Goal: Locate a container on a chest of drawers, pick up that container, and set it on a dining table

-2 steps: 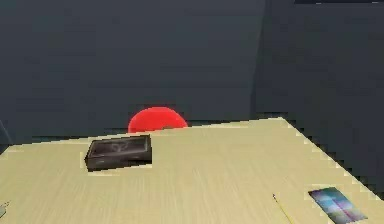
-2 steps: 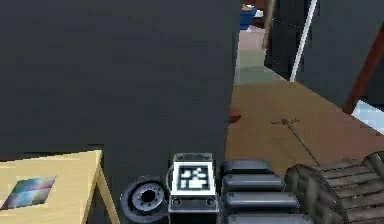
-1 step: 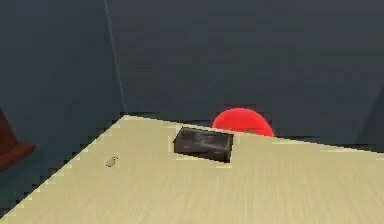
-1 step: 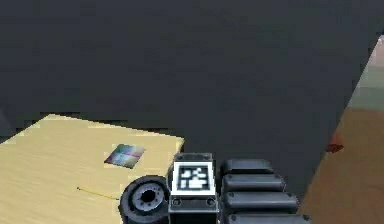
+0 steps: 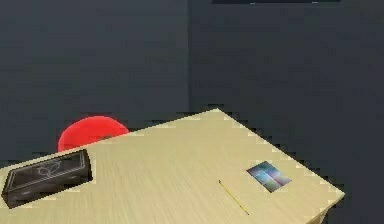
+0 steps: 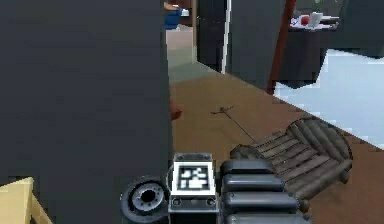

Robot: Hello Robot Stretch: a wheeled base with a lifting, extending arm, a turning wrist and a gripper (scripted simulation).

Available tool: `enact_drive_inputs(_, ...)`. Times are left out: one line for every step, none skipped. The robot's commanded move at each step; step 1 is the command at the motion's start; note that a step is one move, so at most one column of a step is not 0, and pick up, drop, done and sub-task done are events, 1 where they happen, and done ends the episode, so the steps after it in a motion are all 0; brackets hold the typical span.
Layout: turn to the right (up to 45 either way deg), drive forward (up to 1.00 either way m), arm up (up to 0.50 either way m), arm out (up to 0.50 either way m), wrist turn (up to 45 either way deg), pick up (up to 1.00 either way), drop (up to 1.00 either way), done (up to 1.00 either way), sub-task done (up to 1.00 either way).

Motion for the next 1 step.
enact_drive_inputs(45.0, 0.0, 0.0, 0.0, 0.0, 0.0, 0.0, 0.0, 0.0)
